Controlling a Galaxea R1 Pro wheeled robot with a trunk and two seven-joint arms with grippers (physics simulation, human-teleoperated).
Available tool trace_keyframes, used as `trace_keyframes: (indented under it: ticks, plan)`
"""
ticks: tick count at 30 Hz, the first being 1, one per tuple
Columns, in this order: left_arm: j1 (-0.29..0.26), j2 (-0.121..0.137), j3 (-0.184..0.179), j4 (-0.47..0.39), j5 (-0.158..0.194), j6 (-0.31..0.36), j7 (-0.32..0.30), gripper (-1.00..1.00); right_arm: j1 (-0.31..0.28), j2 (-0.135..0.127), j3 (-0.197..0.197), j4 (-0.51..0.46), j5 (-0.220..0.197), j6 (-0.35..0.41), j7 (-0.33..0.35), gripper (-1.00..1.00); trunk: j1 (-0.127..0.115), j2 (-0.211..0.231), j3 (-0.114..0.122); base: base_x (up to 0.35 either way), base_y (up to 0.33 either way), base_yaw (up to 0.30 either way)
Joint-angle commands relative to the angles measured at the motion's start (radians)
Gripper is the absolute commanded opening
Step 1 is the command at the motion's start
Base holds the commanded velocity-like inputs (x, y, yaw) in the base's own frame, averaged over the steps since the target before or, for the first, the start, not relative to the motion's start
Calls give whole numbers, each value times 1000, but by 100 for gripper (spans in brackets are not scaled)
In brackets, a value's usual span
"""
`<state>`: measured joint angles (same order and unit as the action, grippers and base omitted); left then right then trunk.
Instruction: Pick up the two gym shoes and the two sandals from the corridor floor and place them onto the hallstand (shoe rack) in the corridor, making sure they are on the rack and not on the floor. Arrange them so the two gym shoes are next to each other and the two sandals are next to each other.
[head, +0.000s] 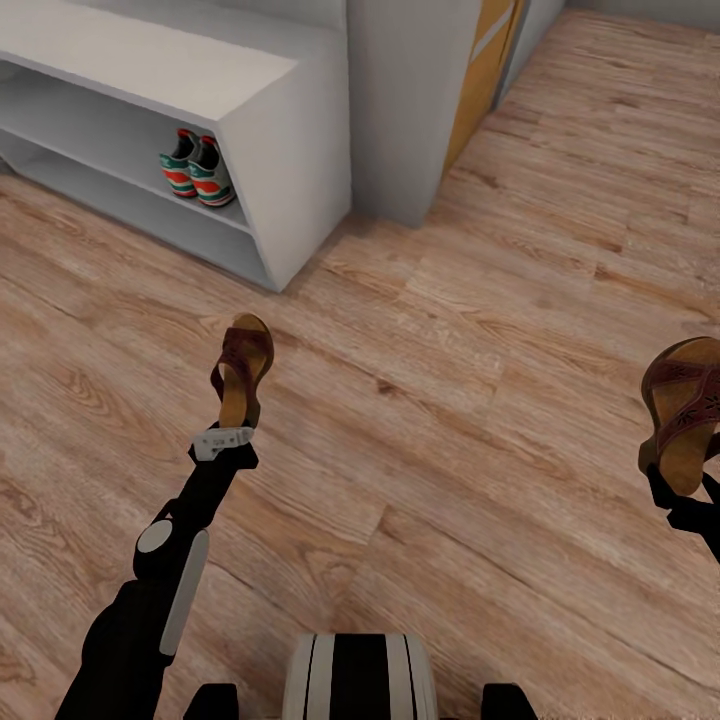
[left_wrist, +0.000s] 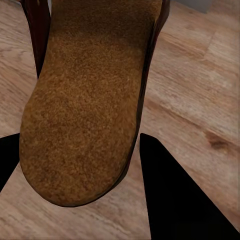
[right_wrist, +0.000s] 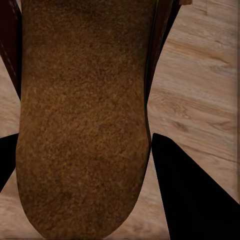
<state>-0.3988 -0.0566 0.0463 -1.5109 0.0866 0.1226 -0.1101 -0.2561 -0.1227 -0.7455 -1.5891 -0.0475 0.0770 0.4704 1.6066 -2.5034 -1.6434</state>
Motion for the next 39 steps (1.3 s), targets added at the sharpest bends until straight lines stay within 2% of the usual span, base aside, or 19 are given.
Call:
trace_keyframes:
  ticks: [1, 3, 12, 30, 39]
  plan:
    - [0, 0, 0, 0, -3, 0, -2, -100, 0, 0, 0, 0, -3, 1, -1, -100, 0, 0, -2, 0, 0, -107]
    - [0, 0, 0, 0, -3, 0, -1, -100, 0, 0, -1, 0, -3, 1, -1, -100, 1, -1, -7, 0, 0, -107]
    - [0, -1, -4, 0, -4, 0, -1, -100, 0, 0, -1, 0, -3, 1, -1, -100, 1, -1, 6, 0, 0, -107]
    - [-15, -1, -3, 4, -5, 21, 1, -100, 0, 0, -1, 0, -3, 1, -1, -100, 9, -5, -37, 0, 0, -107]
    - [-17, 0, -1, 4, -6, 22, 1, -100, 0, 0, -1, 0, -3, 1, -1, -100, 9, -5, -24, 0, 0, -107]
